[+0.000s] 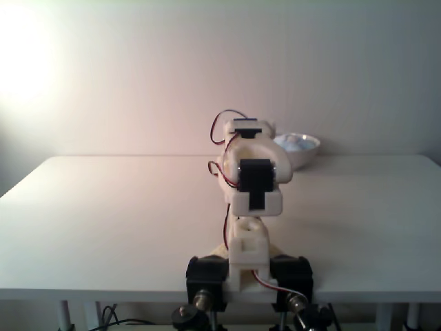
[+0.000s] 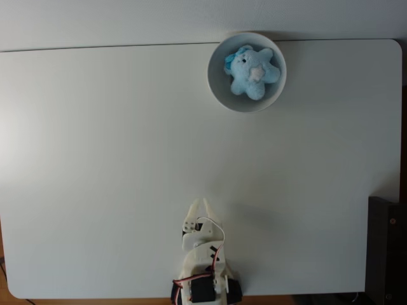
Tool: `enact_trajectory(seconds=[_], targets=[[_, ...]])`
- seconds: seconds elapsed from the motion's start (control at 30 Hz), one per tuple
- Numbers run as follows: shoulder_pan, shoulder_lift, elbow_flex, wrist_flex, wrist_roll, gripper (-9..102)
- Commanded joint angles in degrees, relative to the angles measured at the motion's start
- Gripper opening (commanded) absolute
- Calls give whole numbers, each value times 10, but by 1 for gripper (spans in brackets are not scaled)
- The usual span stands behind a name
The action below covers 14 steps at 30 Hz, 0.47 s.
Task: Grasp a skyblue doll and put it into the bowl.
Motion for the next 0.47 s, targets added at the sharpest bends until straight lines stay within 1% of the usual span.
enact_trajectory(seconds=[0.0, 0.1, 0.2, 0.43], targets=[[-1, 170, 1, 62, -4, 2], [-1, 171, 1, 98, -4, 2], [-1, 171, 1, 119, -4, 2], [-1, 171, 1, 127, -4, 1]])
